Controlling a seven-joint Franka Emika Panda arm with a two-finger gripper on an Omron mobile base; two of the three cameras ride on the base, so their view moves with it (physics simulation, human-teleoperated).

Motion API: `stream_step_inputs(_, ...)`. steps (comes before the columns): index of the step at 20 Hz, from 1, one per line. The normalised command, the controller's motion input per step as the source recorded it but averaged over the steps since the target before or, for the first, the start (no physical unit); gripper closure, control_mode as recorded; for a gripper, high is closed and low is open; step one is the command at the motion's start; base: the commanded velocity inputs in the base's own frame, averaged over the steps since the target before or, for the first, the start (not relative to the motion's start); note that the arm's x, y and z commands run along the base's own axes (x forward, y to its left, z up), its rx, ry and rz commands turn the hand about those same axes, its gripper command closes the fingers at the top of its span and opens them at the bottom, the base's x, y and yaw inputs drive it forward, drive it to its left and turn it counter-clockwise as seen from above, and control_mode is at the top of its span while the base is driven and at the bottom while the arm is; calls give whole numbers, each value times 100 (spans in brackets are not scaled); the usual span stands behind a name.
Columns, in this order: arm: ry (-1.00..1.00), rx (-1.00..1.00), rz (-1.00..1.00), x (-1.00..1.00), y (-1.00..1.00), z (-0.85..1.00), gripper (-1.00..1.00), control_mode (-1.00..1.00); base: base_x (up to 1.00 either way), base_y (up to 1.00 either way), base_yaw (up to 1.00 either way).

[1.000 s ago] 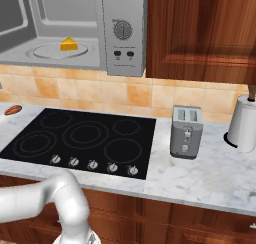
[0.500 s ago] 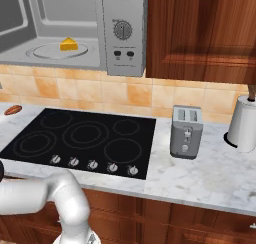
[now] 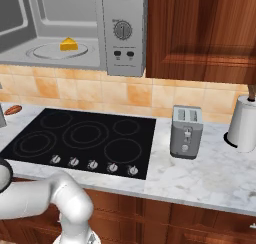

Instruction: Close the microwave door.

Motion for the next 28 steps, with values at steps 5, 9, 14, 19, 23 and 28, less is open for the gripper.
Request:
stream_step_inputs(5, 30, 18, -8, 100, -63, -100, -100, -100, 0, 0, 0)
stream_step_inputs(9, 13, 11, -6, 100, -68, -96, -100, -100, 0, 0, 0)
stream_step_inputs(14, 7, 9, -3, 100, -67, -68, -100, -100, 0, 0, 0)
stream_step_inputs(19, 1, 20, 0, 100, -46, 11, -100, -100, 0, 0, 0)
stream_step_inputs(23, -1, 27, 5, 100, -31, 32, -100, -100, 0, 0, 0)
stream_step_inputs(28, -2, 25, 4, 100, -26, 8, -100, -100, 0, 0, 0)
